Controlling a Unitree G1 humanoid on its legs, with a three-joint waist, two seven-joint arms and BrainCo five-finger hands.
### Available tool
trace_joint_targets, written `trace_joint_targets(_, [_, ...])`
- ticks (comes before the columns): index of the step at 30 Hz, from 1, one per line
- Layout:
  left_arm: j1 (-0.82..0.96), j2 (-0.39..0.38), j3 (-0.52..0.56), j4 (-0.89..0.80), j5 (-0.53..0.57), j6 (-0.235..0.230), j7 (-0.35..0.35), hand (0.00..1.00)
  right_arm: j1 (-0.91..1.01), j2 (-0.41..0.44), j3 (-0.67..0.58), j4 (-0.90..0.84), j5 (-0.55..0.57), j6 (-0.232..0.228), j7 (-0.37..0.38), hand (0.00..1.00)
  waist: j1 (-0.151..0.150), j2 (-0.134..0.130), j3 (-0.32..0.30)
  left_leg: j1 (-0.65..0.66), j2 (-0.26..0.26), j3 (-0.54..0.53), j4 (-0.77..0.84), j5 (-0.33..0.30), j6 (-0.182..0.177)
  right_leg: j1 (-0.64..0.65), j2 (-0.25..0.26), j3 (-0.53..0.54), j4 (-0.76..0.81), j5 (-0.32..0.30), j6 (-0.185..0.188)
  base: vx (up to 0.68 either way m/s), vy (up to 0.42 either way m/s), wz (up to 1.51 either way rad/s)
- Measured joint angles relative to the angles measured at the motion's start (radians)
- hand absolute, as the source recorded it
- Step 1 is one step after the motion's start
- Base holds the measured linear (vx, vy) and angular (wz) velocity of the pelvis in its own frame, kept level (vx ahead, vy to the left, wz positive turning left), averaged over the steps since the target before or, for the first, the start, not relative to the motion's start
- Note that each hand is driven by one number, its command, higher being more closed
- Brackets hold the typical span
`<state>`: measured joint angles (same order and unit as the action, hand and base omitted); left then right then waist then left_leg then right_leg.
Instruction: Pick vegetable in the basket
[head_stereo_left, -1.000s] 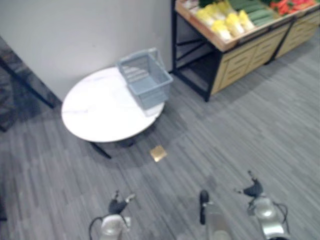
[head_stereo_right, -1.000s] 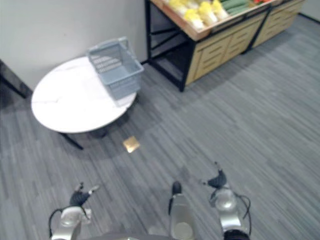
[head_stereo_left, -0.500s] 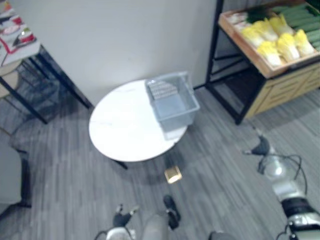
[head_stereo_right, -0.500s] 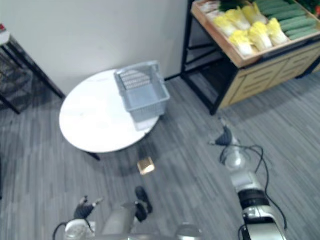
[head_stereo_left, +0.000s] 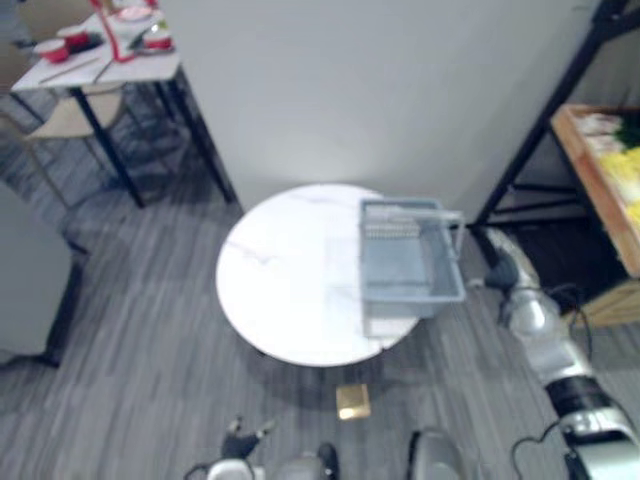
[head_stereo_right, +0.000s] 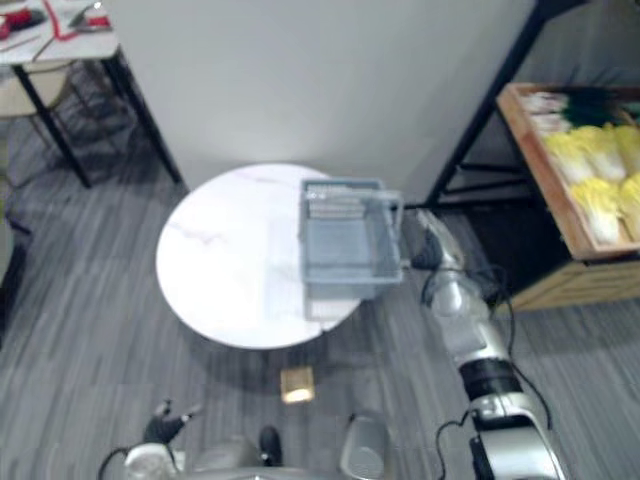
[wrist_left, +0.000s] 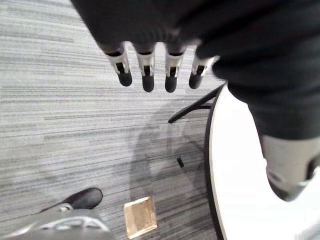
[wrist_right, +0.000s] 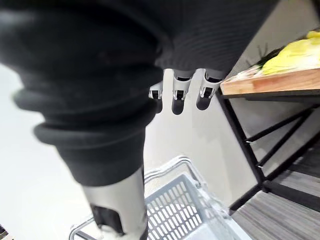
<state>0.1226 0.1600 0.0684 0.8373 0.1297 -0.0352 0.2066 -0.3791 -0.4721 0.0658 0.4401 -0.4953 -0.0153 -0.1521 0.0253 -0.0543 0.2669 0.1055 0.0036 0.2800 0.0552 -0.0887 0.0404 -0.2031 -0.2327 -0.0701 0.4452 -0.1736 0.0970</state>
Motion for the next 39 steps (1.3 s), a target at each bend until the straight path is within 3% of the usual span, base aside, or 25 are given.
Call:
trace_joint_targets(1, [-0.007,0.013,-0.008,-0.009,0.002,0.0,-0.002,0.0,-0.011,0.002,0.001,0.0,0.004,0.0,-0.003,0.0,0.007,-0.03,-0.001,0.003,-0.015,-0.015,-0.001,-0.006,-0.023,0.011,-0.005,0.014,-0.134,0.125,0.002,0.16,-0.246,0.56])
trace_joint_targets(2, [-0.014,0.012,-0.013,-0.003,0.004,-0.001,-0.004,0.0,-0.019,-0.002,0.003,0.002,0.004,-0.001,-0.003,0.0,0.006,-0.041,0.004,0.007,-0.023,-0.028,0.002,-0.014,-0.043,0.017,-0.018,0.015,-0.144,0.14,0.032,0.24,-0.38,0.46])
trace_joint_targets(3, [-0.008,-0.012,-0.021,-0.005,0.004,-0.002,-0.011,0.0,-0.041,-0.003,0.02,0.01,0.004,0.004,-0.006,0.0,0.006,-0.002,-0.007,-0.004,0.015,-0.027,0.014,-0.022,-0.074,0.019,0.01,-0.002,-0.149,0.135,0.021,0.2,-0.312,0.2])
trace_joint_targets(5, [0.002,-0.034,-0.024,-0.007,0.004,-0.002,-0.014,0.0,-0.082,-0.002,0.049,0.009,0.004,0.004,-0.009,0.0,0.008,0.046,-0.001,-0.021,0.072,-0.018,0.026,-0.037,-0.097,0.013,0.064,-0.018,-0.171,0.131,-0.002,0.18,-0.264,-0.12])
trace_joint_targets(8, [-0.002,-0.038,-0.025,-0.006,0.004,-0.005,-0.013,0.0,-0.107,-0.002,0.075,0.016,0.003,0.004,-0.01,0.0,0.005,0.06,0.002,-0.028,0.114,-0.017,0.007,-0.028,-0.117,0.01,0.104,-0.046,-0.173,0.116,-0.027,0.15,-0.219,0.02])
trace_joint_targets(11, [-0.011,-0.039,-0.028,-0.005,0.004,-0.007,-0.013,0.0,-0.192,-0.007,0.102,0.057,0.003,0.004,-0.011,0.0,0.003,0.064,0.006,-0.055,0.122,-0.019,-0.002,-0.019,-0.13,-0.022,0.11,-0.056,-0.171,0.114,-0.031,0.08,-0.091,0.09])
trace_joint_targets(18, [-0.007,-0.038,-0.032,0.002,0.004,-0.009,0.016,0.0,-0.379,-0.011,0.148,0.171,-0.006,-0.003,-0.013,0.0,0.019,0.09,0.036,-0.123,0.112,-0.048,0.001,-0.009,-0.135,-0.04,0.094,-0.09,-0.223,0.142,-0.032,0.03,0.009,0.18])
trace_joint_targets(24, [-0.009,-0.038,-0.041,-0.01,0.002,-0.024,0.027,0.0,-0.516,-0.066,0.148,0.253,-0.006,0.003,-0.024,0.0,0.024,0.128,0.092,-0.176,0.104,-0.076,-0.011,0.021,-0.14,-0.058,0.082,-0.129,-0.257,0.166,-0.035,0.0,0.008,0.19])
trace_joint_targets(34, [-0.025,-0.038,-0.069,-0.018,-0.006,-0.044,0.052,0.0,-0.682,-0.138,0.187,0.375,-0.007,0.005,-0.052,0.0,0.043,0.159,0.169,-0.286,0.105,-0.103,-0.036,0.08,-0.139,-0.154,0.079,-0.166,-0.271,0.204,-0.056,-0.05,-0.02,0.13])
trace_joint_targets(35, [-0.038,-0.039,-0.077,-0.015,-0.008,-0.044,0.054,0.0,-0.691,-0.141,0.187,0.402,-0.007,0.006,-0.056,1.0,0.053,0.164,0.174,-0.3,0.105,-0.106,-0.037,0.086,-0.141,-0.165,0.079,-0.169,-0.271,0.208,-0.057,-0.04,-0.022,0.09])
trace_joint_targets(39, [-0.07,-0.04,-0.104,-0.005,-0.008,-0.05,0.058,0.0,-0.729,-0.146,0.186,0.444,-0.008,0.012,-0.081,1.0,0.057,0.178,0.182,-0.326,0.104,-0.13,-0.037,0.102,-0.139,-0.176,0.074,-0.193,-0.27,0.212,-0.06,-0.04,-0.028,0.18])
